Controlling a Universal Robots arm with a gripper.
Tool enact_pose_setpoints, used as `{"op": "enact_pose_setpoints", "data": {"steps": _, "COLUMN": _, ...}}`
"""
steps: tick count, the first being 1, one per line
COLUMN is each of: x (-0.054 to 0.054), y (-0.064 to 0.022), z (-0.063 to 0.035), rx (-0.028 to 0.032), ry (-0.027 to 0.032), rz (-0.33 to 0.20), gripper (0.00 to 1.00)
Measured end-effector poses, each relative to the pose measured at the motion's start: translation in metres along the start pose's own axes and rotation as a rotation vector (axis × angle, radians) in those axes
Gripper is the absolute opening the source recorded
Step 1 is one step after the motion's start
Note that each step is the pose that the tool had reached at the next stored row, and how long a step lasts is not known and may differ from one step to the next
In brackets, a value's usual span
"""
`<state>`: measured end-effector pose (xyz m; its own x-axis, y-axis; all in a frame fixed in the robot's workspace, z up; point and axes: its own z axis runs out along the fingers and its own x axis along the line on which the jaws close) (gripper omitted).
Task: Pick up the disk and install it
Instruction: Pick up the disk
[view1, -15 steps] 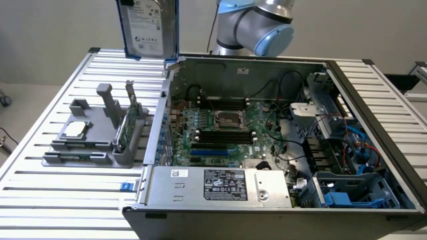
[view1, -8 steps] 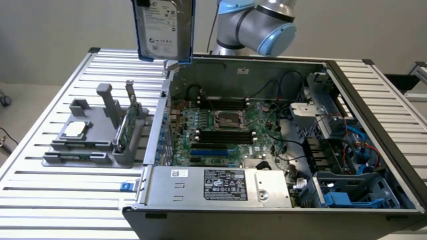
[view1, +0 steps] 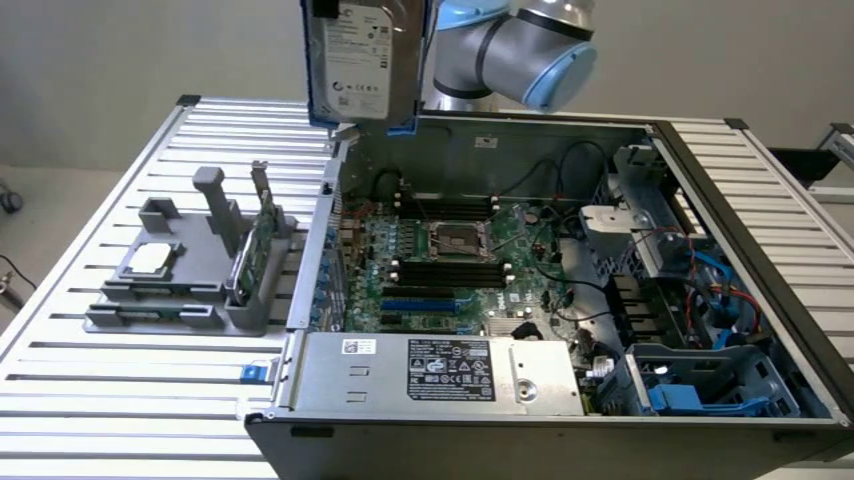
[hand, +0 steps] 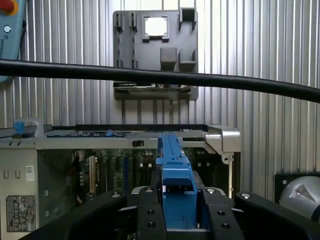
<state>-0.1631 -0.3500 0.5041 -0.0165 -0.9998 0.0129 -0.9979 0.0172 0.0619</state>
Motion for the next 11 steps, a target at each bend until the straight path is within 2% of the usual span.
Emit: {"op": "enact_pose_setpoints", "data": {"steps": 11, "x": 0.018, "y": -0.0501, "z": -0.0053, "rx": -0.0057, "ry": 0.0002, "rz": 0.0, "gripper": 0.33}}
